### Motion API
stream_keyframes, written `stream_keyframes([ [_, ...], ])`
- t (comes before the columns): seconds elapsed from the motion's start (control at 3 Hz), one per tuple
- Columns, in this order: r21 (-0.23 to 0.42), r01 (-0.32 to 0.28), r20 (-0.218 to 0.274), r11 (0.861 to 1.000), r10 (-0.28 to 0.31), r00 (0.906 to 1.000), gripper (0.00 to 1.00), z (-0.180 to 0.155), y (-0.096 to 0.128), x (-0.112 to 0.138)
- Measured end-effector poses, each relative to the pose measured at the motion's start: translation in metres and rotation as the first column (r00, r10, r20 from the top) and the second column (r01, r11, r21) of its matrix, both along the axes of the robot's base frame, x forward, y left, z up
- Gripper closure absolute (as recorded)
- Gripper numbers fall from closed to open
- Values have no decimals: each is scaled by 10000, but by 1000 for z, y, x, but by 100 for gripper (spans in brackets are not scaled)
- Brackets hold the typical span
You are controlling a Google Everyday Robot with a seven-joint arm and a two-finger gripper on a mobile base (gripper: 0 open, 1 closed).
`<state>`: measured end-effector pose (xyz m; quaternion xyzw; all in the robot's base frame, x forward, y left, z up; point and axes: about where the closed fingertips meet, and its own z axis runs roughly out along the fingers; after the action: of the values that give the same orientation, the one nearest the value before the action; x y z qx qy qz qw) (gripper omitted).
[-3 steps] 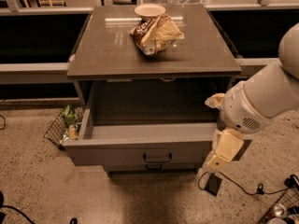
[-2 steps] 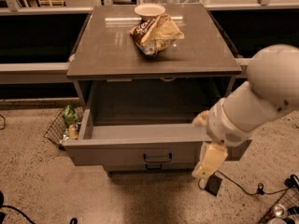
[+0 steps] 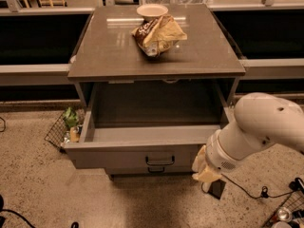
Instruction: Close top drawer
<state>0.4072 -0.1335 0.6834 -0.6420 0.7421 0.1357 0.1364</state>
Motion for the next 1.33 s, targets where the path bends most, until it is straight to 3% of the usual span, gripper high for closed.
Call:
stream_keyframes([
  [0.33, 21, 442, -123, 9990, -442, 9989, 87, -33, -18, 5],
  [0.67, 179, 899, 12, 9958, -899, 9959, 100, -54, -35, 20],
  [1.33, 469, 1338, 694, 9899, -1368, 9882, 100, -62, -51, 48],
])
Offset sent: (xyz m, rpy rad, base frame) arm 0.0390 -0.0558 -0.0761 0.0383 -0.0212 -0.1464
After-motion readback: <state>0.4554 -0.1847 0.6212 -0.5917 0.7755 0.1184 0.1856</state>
